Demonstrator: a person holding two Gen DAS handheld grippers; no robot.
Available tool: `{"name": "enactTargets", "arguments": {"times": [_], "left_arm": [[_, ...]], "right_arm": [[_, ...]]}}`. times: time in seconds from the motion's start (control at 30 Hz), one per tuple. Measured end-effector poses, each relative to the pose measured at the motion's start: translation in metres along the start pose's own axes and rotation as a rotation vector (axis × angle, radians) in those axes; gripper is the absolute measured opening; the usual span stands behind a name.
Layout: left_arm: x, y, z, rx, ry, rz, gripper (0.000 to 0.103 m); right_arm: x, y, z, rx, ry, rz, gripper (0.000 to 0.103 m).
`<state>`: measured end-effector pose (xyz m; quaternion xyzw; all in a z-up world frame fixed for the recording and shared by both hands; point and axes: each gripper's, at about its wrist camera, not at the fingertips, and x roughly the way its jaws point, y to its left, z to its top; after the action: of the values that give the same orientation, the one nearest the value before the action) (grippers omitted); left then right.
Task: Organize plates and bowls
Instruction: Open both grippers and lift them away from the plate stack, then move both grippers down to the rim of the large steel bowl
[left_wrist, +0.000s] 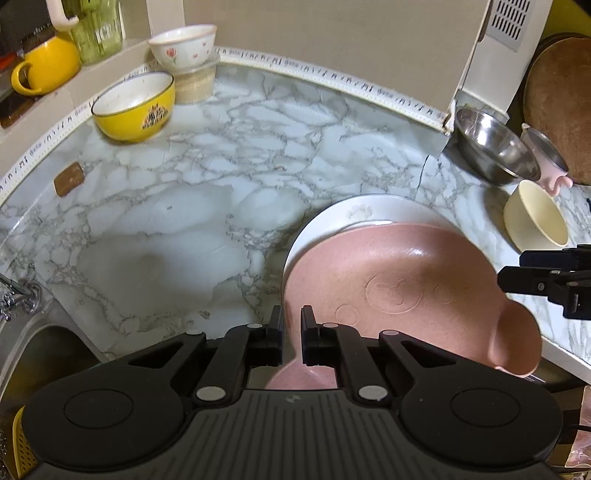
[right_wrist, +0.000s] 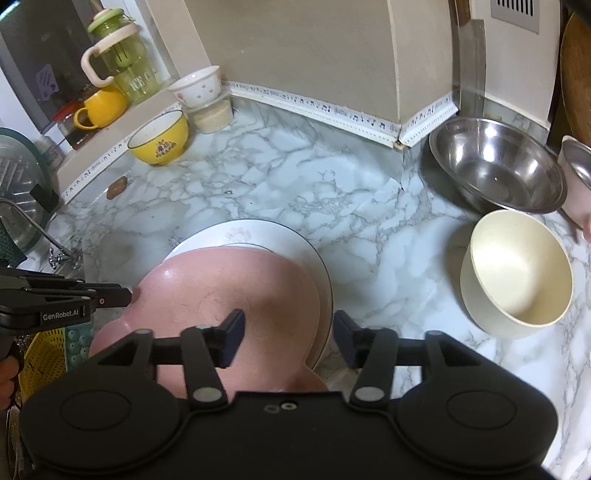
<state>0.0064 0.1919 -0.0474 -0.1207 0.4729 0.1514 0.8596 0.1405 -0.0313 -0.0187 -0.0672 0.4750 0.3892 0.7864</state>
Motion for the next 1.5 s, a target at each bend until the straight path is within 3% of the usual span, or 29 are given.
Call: {"name": "enactTargets", "arguments": {"times": [0.4, 0.67, 0.83, 0.9, 1.13, 1.23, 1.5], "left_arm": [[-0.04, -0.02, 0.006, 0.019, -0.119, -0.083, 0.011], [-0.052, -0.051, 0.02, 0.041, -0.182, -0.135, 0.065], [-0.054, -0.079, 0.032, 0.089, -0.222, -0.145, 0.077], [-0.053, -0.09, 0.039, 0.092, -0.232, -0.159, 0.078], [-0.042, -0.132, 0.064, 0.096, -0.279, -0.199, 0.083], [-0.034, -0.151, 0.073, 0.09, -0.303, -0.22, 0.103], [-0.001, -0.2, 0.1, 0.094, -0.267, -0.177, 0.103]], "right_arm": [[-0.04, 0.007, -0.001, -0.03, -0.107, 0.036, 0.08], [-0.076, -0.009, -0.003, -0.028, -0.185, 0.02, 0.083], [-0.095, -0.03, -0.004, -0.019, -0.23, -0.028, 0.092], [-0.101, -0.041, -0.003, -0.012, -0.247, -0.051, 0.098], [-0.114, -0.084, 0.003, 0.022, -0.288, -0.121, 0.102], [-0.114, -0.104, 0.008, 0.035, -0.29, -0.145, 0.102], [-0.103, -0.166, 0.034, 0.09, -0.287, -0.201, 0.102]]}}
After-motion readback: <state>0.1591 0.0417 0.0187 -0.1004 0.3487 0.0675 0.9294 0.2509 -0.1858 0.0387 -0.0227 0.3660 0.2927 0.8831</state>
